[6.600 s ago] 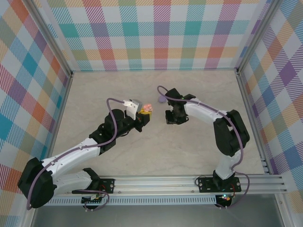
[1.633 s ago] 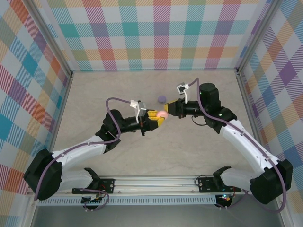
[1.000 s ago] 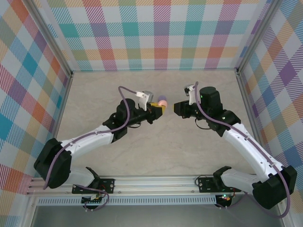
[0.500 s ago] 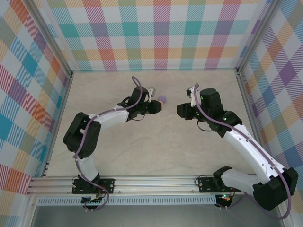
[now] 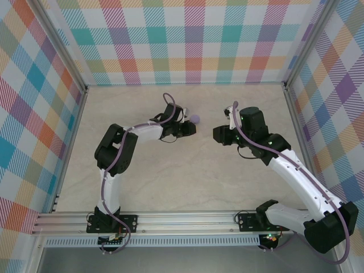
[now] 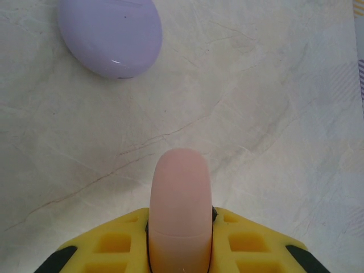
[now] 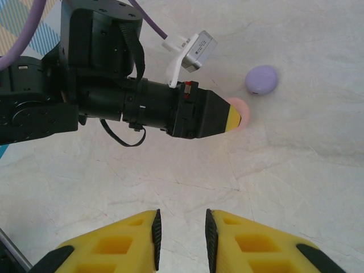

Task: Insert the wireless bluetooth earbuds into the charging case

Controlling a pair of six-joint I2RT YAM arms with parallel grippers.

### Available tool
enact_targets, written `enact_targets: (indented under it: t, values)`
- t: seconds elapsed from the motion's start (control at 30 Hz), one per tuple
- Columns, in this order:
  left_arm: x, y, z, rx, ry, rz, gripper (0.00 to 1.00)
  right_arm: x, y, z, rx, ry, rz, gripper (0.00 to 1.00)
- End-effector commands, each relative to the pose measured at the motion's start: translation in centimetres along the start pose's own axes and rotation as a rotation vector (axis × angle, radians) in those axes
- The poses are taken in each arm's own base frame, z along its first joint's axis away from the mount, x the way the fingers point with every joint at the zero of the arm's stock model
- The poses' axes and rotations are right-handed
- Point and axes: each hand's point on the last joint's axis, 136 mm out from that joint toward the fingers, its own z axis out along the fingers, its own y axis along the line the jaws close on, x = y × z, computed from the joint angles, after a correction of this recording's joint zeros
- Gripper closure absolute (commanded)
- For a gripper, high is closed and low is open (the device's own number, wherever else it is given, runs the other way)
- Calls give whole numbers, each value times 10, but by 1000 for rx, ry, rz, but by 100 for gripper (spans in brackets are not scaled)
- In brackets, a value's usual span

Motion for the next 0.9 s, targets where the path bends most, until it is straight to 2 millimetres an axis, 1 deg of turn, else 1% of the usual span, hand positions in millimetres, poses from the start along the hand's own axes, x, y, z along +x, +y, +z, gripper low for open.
enact_targets:
  t: [0.0, 0.17, 0.3, 0.43, 0.5, 0.53, 0.63, 0.7, 0.77, 0.87]
  values:
    - [-9, -4, 5, 27, 8, -30, 78, -5, 3, -9, 1, -27, -15, 69]
    - [-8, 2, 16, 15, 33, -51, 76, -5, 2, -11, 5, -30, -14, 68]
    - [-5, 9, 21, -9, 50, -63, 75, -5, 2, -12, 5, -31, -13, 68]
    - [-3, 15, 23, -31, 61, -72, 72, -5, 1, -12, 11, -30, -13, 68]
    - [-1, 18, 24, -45, 66, -75, 68, -5, 1, -12, 14, -30, -13, 68]
    - [0, 18, 24, -48, 67, -73, 65, -5, 1, -12, 14, -29, -13, 68]
    - [0, 22, 22, -66, 60, -69, 48, -5, 0, -12, 17, -31, -15, 67]
    - [0, 24, 19, -79, 49, -60, 39, -4, -1, -12, 25, -29, -14, 66]
    - [-3, 23, 13, -88, 33, -38, 35, -3, -4, -11, 37, -27, -12, 65]
    - [-8, 24, 1, -129, 10, -3, 32, -2, -9, -10, 65, -25, -7, 65]
